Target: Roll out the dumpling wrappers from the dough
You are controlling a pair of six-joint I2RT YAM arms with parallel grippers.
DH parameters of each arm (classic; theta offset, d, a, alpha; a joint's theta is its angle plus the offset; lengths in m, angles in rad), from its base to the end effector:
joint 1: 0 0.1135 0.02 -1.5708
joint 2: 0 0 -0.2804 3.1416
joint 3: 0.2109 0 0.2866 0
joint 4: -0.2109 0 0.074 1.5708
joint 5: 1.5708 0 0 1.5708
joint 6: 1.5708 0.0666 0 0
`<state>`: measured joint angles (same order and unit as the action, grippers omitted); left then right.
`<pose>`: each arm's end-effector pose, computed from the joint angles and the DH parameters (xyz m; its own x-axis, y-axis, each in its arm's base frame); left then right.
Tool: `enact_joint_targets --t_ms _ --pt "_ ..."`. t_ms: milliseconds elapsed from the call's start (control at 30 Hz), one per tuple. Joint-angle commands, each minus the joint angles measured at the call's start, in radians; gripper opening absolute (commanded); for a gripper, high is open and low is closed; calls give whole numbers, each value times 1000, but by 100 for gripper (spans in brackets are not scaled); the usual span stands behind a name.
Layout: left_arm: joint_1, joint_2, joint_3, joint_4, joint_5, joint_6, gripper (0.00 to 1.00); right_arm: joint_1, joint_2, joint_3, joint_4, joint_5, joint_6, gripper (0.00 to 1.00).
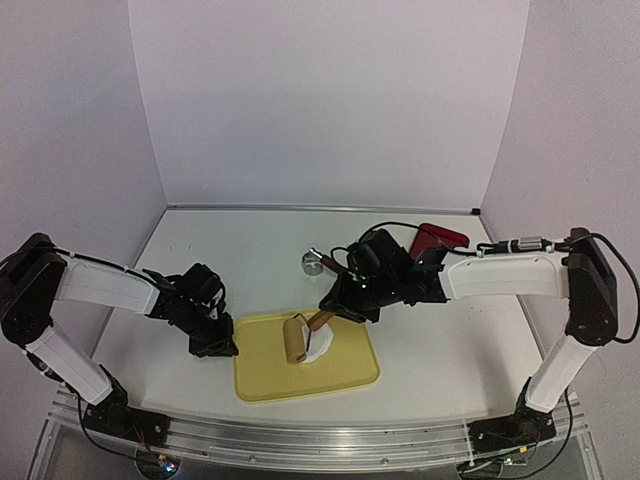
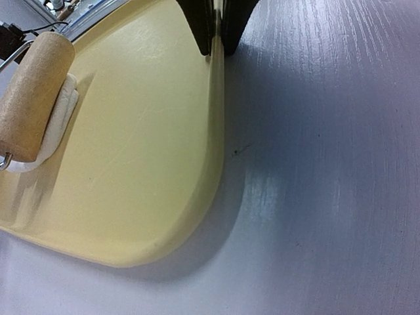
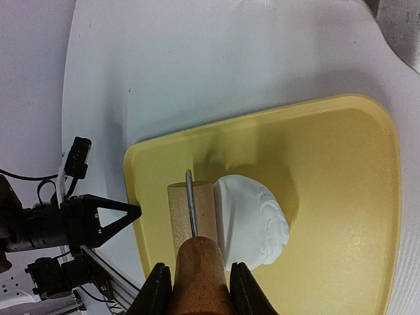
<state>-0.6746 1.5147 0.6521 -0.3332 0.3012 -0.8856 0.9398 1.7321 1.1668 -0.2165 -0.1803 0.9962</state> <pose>0.2083 -0.1919 0.0916 -0.9874 -0.1571 -0.0180 -0.1315 0.8790 -0.4583 0.2457 0.3565 0.1925 -0.9557 0.0918 -0.2796 -0.1236 0.7371 0.6644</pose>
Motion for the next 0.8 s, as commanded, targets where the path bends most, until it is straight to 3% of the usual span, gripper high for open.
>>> enact_joint_targets --t_ms 0,233,767 --pt "-6 8 -38 -50 -40 -11 0 -9 -6 -143 -298 198 -45 0" --pt "-5 -8 -54 -46 -49 -30 0 -44 -116 -231 -333 239 -25 0" --pt "-6 -5 -55 -17 -29 -41 0 -8 122 -78 -288 124 -124 0"
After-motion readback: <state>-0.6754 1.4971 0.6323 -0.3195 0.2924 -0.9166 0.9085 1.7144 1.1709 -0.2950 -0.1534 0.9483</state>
